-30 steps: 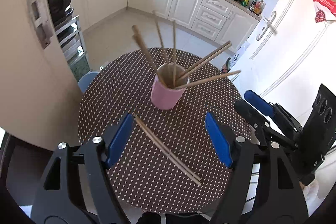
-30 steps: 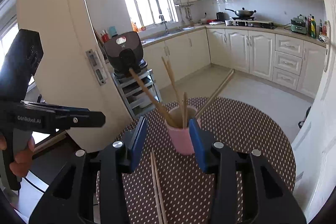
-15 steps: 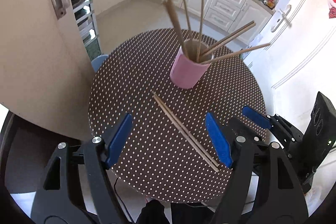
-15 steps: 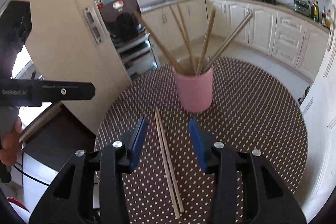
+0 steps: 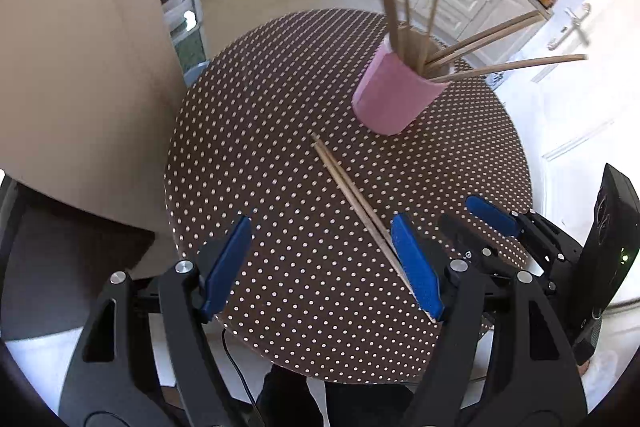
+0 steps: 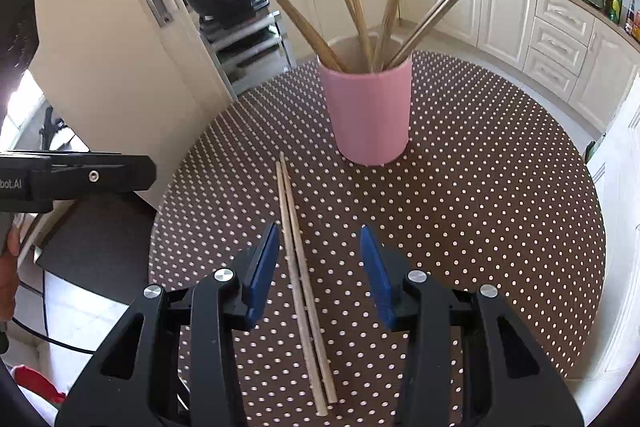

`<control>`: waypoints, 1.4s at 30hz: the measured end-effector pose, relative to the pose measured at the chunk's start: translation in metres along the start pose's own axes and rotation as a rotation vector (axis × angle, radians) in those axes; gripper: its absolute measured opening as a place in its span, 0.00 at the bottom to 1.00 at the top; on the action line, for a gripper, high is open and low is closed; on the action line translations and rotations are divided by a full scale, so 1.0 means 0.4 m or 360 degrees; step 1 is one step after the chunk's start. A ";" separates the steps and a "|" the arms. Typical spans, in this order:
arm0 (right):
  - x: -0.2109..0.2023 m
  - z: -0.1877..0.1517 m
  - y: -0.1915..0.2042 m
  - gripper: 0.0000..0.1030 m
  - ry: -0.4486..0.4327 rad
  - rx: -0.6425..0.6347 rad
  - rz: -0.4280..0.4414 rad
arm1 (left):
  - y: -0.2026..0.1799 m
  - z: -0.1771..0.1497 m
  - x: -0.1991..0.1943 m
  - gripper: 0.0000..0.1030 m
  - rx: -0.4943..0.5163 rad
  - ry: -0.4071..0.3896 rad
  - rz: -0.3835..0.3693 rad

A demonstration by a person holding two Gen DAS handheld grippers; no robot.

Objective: Organize utensils
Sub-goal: 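Move both open grippers down toward the two loose sticks on the table, then close the right gripper on a loose stick while the left gripper reaches the other stick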

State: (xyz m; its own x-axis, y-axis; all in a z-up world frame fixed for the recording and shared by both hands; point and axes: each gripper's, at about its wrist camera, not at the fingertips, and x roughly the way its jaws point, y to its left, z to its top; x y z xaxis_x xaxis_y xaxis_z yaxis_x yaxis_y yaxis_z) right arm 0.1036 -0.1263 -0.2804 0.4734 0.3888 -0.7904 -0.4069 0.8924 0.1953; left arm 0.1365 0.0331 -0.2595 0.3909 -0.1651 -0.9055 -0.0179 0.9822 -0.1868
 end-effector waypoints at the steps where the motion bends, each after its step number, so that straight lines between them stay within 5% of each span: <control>1: 0.005 0.004 0.000 0.39 0.0006 -0.0013 0.0004 | 0.004 -0.001 0.005 0.70 -0.0013 0.0005 0.0008; 9: 0.118 0.025 0.032 0.37 0.0200 -0.0186 0.0043 | 0.035 -0.008 0.059 0.70 -0.0132 0.0058 0.0033; 23: 0.274 0.057 0.071 0.15 0.0447 -0.0361 0.0063 | 0.081 -0.021 0.107 0.70 -0.0270 0.0128 0.0065; 35: 0.358 0.128 0.080 0.05 0.0561 -0.0378 0.0096 | 0.102 -0.011 0.134 0.70 -0.0379 0.0162 0.0047; 42: 0.306 0.106 0.015 0.04 0.0610 -0.0292 0.0131 | 0.052 0.018 0.190 0.70 -0.0390 0.0223 -0.0042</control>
State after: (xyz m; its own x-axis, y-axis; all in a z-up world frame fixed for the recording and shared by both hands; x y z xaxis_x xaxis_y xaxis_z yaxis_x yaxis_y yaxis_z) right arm 0.1923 -0.0635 -0.3514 0.1233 0.3129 -0.9417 -0.5797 0.7929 0.1876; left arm 0.1725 0.0417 -0.3295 0.2632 -0.2180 -0.9398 -0.2380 0.9294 -0.2822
